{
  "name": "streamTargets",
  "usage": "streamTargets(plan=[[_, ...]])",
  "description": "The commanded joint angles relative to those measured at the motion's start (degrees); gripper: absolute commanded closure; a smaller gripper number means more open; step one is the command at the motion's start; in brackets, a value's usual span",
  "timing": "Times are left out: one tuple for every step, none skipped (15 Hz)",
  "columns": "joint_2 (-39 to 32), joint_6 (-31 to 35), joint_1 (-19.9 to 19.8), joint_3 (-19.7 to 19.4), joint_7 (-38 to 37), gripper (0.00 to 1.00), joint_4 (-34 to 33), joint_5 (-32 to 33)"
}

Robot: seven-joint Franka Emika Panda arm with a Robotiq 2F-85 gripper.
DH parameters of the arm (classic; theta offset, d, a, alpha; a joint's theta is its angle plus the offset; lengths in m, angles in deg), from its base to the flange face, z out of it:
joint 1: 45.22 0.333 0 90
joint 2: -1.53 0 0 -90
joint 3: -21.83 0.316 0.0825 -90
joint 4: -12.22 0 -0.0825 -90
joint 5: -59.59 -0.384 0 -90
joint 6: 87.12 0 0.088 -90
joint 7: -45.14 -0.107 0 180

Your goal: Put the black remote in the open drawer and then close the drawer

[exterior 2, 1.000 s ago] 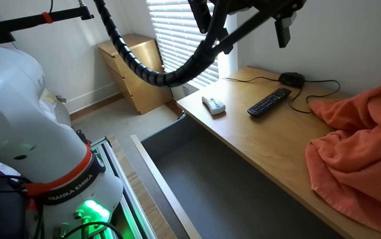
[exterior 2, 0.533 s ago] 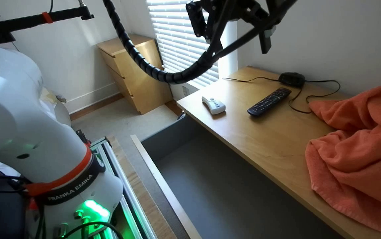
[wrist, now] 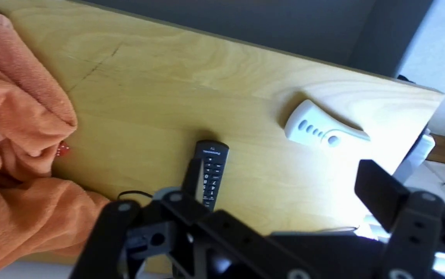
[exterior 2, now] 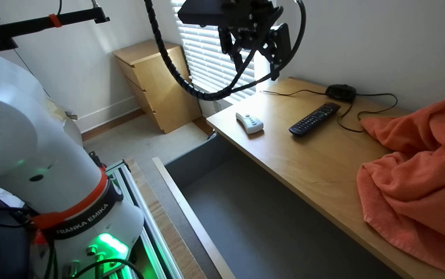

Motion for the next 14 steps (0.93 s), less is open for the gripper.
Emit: streamTargets(plan=[[-8.5, 2.9, 1.5, 0.8, -1.5, 0.0, -3.5, -6.6], [-4.0, 1.5, -0.1, 1.6, -0.1, 0.0, -1.4, -4.3], [-5.9, 2.2, 0.0, 1.8, -0.3, 0.0, -2.1, -5.2], [-7.3, 2.5, 0.1, 2.0, -0.6, 0.0, -2.7, -5.6], [-8.2, 2.6, 0.0, 2.1, -0.6, 0.0, -3.1, -5.8], [-8.6, 2.6, 0.0, 2.1, -0.7, 0.0, -3.5, -5.9], [-8.7, 2.6, 0.0, 2.1, -0.7, 0.0, -3.6, -6.0], [-8.7, 2.6, 0.0, 2.1, -0.7, 0.0, -3.7, -6.0], [-8.7, 2.6, 0.0, 2.1, -0.7, 0.0, -3.8, -6.0], [-8.7, 2.6, 0.0, 2.1, -0.7, 0.0, -3.8, -6.0], [-8.7, 2.6, 0.0, 2.1, -0.7, 0.0, -3.8, -6.0], [-11.4, 2.7, -0.7, 3.0, -4.9, 0.0, -5.7, -5.9], [-14.0, 3.1, -0.9, 3.5, -8.1, 0.0, -7.6, -6.9], [-16.9, 4.7, -1.2, 4.2, -11.6, 0.0, -9.3, -7.5]])
